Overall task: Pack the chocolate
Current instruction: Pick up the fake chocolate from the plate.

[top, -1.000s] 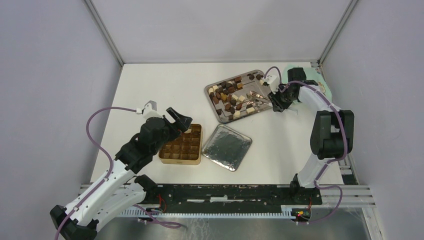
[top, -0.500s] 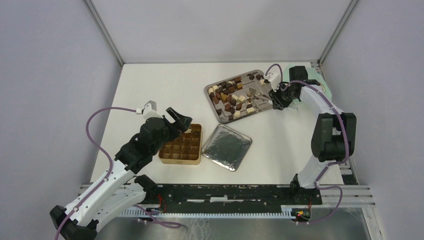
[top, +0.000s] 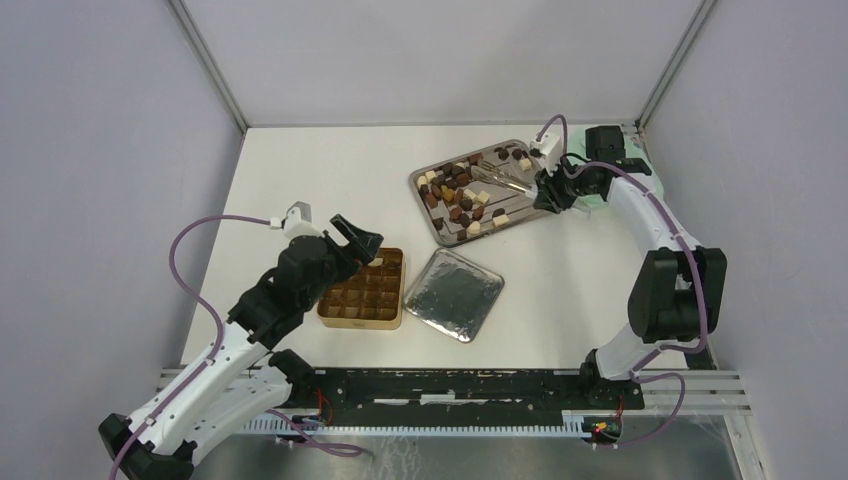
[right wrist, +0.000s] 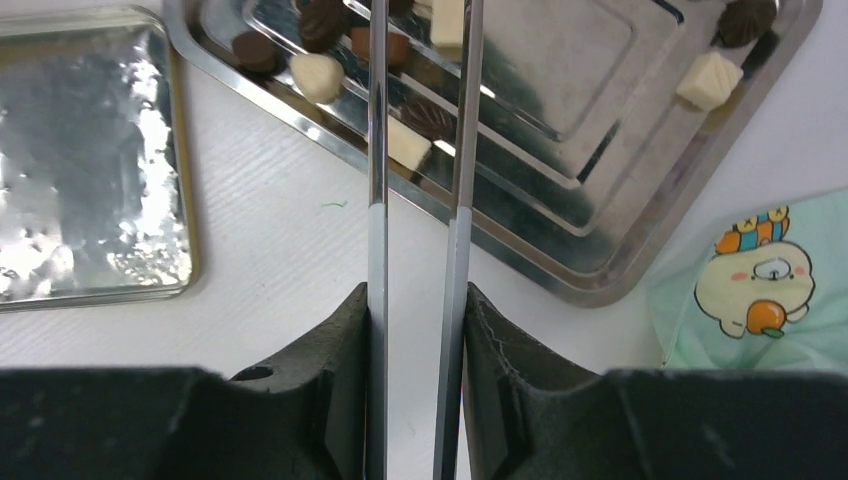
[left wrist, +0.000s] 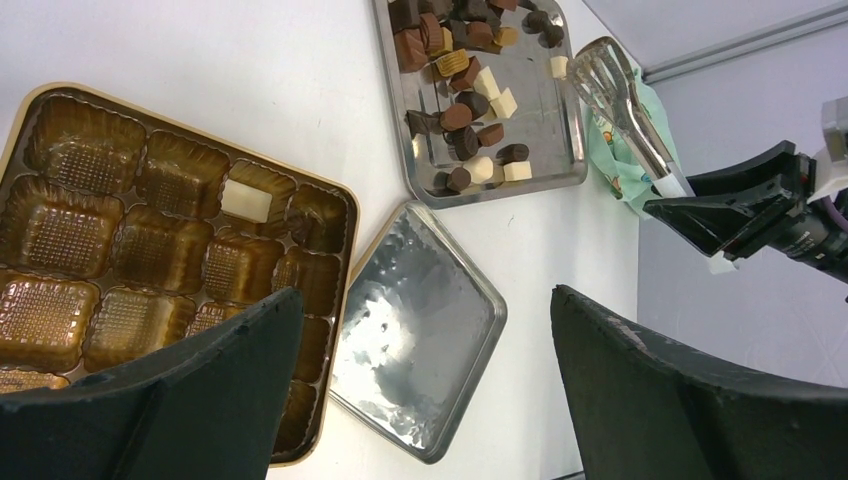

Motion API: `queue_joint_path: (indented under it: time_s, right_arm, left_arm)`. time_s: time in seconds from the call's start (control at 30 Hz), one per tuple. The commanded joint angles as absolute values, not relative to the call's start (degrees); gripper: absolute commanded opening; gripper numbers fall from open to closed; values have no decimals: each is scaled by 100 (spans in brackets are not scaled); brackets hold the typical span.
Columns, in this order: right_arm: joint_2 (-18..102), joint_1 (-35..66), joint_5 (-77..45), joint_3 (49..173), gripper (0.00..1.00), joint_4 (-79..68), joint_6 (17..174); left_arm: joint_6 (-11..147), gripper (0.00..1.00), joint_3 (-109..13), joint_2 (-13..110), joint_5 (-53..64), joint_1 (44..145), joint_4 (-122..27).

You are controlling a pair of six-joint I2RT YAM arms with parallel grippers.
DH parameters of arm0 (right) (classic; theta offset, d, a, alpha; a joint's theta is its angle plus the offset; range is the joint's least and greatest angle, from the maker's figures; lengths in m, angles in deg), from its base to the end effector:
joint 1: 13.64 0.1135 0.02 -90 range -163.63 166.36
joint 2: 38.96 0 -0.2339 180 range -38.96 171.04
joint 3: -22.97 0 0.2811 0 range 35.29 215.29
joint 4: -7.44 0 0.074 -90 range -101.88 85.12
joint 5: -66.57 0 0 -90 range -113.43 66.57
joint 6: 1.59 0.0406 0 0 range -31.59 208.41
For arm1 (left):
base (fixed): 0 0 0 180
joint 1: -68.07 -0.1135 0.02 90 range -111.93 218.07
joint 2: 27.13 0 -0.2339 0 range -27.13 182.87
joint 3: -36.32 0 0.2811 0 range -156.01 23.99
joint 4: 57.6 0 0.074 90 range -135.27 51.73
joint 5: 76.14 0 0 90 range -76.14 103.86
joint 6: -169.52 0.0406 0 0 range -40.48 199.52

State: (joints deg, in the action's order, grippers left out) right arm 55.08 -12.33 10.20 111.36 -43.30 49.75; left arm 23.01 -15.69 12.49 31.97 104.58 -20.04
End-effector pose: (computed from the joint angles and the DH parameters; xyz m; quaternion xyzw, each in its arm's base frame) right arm 0.3753 0.0311 0.2294 -0.3918 0.8326 0.1737 0.3509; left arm 0.1813 -0.1185 0.2751 -0.2278 0.8064 -0.2926 0.4607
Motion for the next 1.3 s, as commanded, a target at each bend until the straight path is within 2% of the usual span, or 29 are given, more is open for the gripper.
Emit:
queue_joint_path:
  time_s: [0.0,0.37,0.67,1.17,1.27]
  right_arm:
    - [5087,-977,1883,11355,0,-4278,5026]
    - [4890,791,2050,10974,0,-4124,5096]
    - [5468,2319,1222,11365,3,-3948,5356]
    - [6473,3131,77,12228,10,-3927,5553]
    - [6583,3169,-55,12293,16,-3901,5595]
  left_arm:
    - [2484,98,-1708,1165,3415,10491,-1961]
    - [2581,98,-1993,945,3814,10492,-1296]
    - [2471,98,-2010,448,4031,10490,-963]
    - [2296,97,-1875,39,4076,10489,-801]
    - [2283,97,-1848,30,4067,10490,-801]
